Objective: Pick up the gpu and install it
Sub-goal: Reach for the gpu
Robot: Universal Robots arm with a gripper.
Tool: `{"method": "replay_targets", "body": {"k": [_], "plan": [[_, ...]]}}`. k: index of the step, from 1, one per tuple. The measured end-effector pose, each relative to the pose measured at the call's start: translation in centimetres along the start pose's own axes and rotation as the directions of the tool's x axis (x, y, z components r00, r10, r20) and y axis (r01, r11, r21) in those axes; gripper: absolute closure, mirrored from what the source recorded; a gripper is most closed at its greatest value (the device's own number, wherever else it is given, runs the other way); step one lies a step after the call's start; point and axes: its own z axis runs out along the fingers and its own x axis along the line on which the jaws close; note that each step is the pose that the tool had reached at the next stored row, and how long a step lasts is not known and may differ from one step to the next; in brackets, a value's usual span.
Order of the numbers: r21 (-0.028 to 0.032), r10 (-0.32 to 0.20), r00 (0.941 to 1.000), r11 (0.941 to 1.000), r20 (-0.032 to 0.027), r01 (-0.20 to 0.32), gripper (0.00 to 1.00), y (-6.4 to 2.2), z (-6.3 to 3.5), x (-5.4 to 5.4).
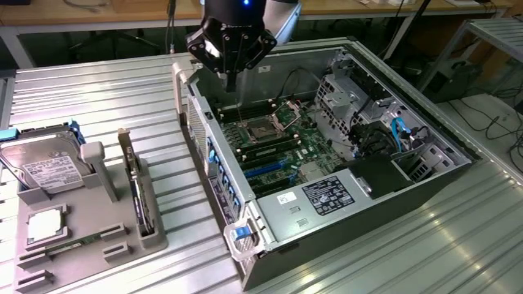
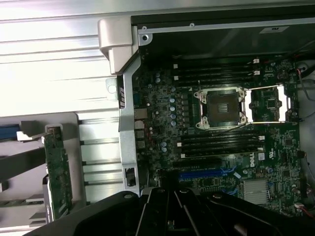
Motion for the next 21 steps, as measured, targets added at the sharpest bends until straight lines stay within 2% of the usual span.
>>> {"method": "replay_targets", "body": {"k": [21], "plan": [[0.0001,0.000,1.0000,1.0000,0.0000,0.000,0.89,-0.06,-0.03,0.85]]}}
